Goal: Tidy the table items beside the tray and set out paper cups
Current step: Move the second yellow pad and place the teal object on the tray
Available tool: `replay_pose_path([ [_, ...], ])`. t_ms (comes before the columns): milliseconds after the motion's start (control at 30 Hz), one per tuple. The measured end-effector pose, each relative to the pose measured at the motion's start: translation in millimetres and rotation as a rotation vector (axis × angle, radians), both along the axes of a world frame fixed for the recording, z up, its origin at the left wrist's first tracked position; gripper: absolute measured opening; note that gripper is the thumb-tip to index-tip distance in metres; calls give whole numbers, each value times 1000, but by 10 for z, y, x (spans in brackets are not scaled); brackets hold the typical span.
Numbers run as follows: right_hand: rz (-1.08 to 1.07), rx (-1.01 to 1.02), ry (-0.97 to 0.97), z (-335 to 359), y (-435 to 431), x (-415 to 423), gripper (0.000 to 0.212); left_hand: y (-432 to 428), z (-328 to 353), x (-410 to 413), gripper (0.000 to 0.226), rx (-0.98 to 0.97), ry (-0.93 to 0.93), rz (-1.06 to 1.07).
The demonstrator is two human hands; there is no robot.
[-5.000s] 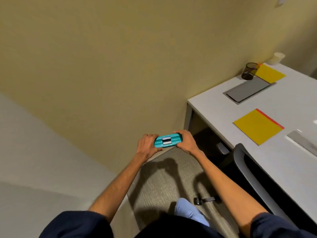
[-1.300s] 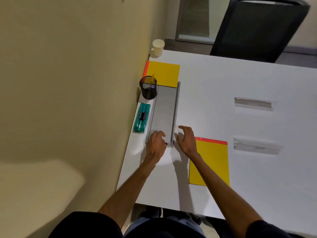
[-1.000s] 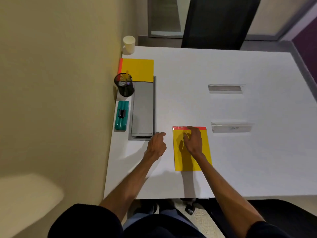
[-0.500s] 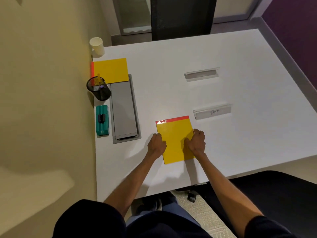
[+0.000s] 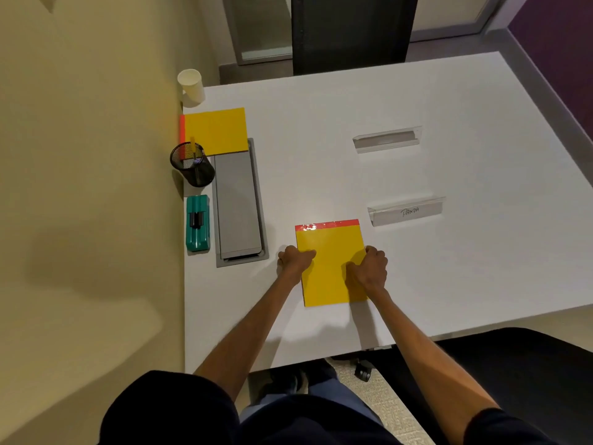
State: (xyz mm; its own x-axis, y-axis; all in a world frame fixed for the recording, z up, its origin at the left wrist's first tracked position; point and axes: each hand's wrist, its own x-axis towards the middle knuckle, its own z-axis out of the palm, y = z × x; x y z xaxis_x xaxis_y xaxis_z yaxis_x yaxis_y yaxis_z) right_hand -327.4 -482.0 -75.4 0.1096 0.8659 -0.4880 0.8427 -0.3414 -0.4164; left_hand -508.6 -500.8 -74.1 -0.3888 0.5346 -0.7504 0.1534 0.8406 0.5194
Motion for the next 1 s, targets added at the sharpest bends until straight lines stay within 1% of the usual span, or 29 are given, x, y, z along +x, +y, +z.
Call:
replay_pose_path([
  [67,-1,4,22,-9,2,10,66,37,7,-55,75,-34,-46,3],
  [167,22,12,51,-9,-22,8,66,33,-37,-100,69,-2,-132,48],
  [233,15,11,88,-10,-31,8,65,4,-55,-106,56,70,-174,116],
  [300,-11,3,147,-54,-17,18,62,-54,-18,-121,41,153,-140,145],
  [367,8,18,180,-237,31,50,61,-101,70,-181,12,235,-102,142],
  [400,25,28,190,-305,47,50,61,-111,91,-226,13,269,-82,126],
  [433,38,38,206,-332,50,35,58,-113,100,-278,25,294,-63,92],
  [467,58,47,227,-387,62,15,54,-119,122,-333,28,318,-52,56],
  [500,76,65,250,-510,86,6,53,-127,171,-387,26,335,-54,38],
  [533,80,73,271,-469,86,-51,57,-126,215,-445,27,356,-55,35],
  [600,97,82,294,-445,110,-134,68,-124,290,-566,32,396,-36,82],
  [667,143,80,307,-262,107,-250,74,-125,357,-683,23,437,-30,168],
  [700,167,84,312,-28,82,-351,76,-122,393,-731,19,449,-40,221],
  [733,171,92,318,48,91,-415,78,-118,427,-773,18,458,-52,278],
  [800,120,81,354,156,110,-565,80,-122,494,-847,17,473,-93,407],
  [867,35,55,413,242,143,-743,82,-149,542,-886,8,489,-157,523],
  [967,-188,-14,575,318,212,-970,84,-257,592,-899,26,494,-294,660],
  [1000,-275,-37,621,315,251,-1023,84,-296,594,-905,29,500,-328,695],
])
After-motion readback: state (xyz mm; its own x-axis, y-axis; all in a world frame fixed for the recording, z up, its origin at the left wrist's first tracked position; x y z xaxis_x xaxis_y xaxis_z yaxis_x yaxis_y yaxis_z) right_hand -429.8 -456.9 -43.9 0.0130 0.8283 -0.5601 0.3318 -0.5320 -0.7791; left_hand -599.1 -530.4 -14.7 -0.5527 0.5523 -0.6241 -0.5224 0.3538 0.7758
